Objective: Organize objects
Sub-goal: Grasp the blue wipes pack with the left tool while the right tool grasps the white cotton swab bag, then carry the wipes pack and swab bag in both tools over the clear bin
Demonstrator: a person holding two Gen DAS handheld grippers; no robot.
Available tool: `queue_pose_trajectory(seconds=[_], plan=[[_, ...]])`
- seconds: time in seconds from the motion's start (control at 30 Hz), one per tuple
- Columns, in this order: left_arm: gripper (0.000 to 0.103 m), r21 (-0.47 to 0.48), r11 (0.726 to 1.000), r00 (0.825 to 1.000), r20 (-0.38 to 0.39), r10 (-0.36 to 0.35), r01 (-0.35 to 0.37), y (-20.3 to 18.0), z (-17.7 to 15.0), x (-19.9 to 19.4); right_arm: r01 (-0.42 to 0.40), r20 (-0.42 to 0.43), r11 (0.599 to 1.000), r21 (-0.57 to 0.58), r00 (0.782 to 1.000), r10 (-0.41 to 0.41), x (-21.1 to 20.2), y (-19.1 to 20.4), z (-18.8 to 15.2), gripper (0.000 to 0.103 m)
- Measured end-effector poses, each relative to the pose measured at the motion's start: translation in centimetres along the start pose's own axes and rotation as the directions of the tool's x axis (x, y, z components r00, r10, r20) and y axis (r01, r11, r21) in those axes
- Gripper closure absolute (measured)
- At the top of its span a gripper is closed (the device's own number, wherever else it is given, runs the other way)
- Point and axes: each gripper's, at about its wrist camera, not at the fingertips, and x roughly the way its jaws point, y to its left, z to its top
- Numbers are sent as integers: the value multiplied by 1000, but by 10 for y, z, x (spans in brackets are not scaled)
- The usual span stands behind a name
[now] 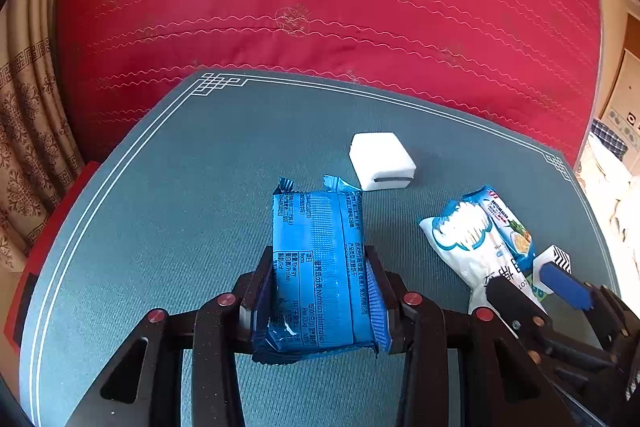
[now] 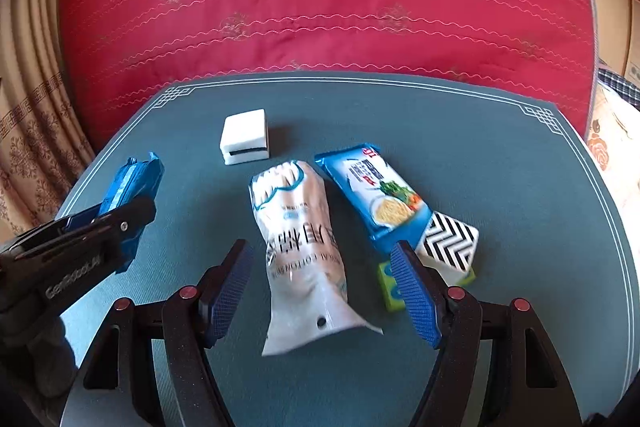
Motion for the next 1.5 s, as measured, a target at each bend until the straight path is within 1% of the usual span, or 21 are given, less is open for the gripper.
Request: queue_pose_trajectory(seconds=[0.13, 0.23, 0.37, 0.43, 0.47, 0.53, 0.67, 0.7, 1.0, 1.07, 1.2, 1.3, 1.4, 1.5], plan=[[60, -8, 1000, 1000, -1, -2, 2, 2, 1, 0, -26, -25, 999, -31, 999, 25, 12, 6, 7, 31], [60, -7, 1000, 1000, 0, -6, 6, 1, 0, 0, -20, -52, 998, -51, 999, 17, 25, 10, 10, 31], [60, -10, 1000, 1000, -4, -9, 9, 2, 0, 0, -25, -68, 999, -36, 997, 22, 36, 11, 12, 34], [60, -6, 1000, 1000, -7, -8, 8, 1, -1, 1, -30, -76, 999, -31, 997, 28, 38, 11, 11, 40], [60, -6, 1000, 1000, -9, -10, 10, 1, -1, 2, -33, -81, 999, -31, 996, 31, 39, 11, 11, 42], [60, -4, 1000, 1000, -11, -12, 12, 1, -2, 2, -29, -91, 999, -35, 996, 25, 41, 12, 11, 49], [60, -3, 1000, 1000, -9, -15, 15, 1, -2, 1, -34, -95, 999, -26, 995, 32, 39, 10, 10, 55], [60, 1, 1000, 1000, -9, -17, 17, 1, -2, 1, -36, -97, 999, -28, 995, 33, 37, 11, 9, 58], [60, 8, 998, 998, 7, -58, 58, -1, 0, -8, -54, -77, 998, 13, 996, 55, 5, 7, -9, 59], [60, 10, 998, 998, 13, -68, 68, -3, 0, -11, -49, -74, 998, 29, 996, 51, -3, 3, -16, 59], [60, 15, 994, 994, 13, -112, 112, -5, 1, -16, -46, -56, 997, 67, 997, 49, -25, -5, -30, 59], [60, 36, 991, 992, 13, -129, 128, -8, 0, -19, -31, -48, 996, 79, 998, 35, -42, -13, -41, 59], [60, 30, 982, 982, 0, -188, 188, -11, -1, -22, -16, -32, 996, 89, 999, 19, -64, -22, -52, 59], [60, 26, 965, 966, -15, -260, 260, -14, -2, -27, -3, -15, 992, 125, 1000, 5, -85, -34, -64, 59]])
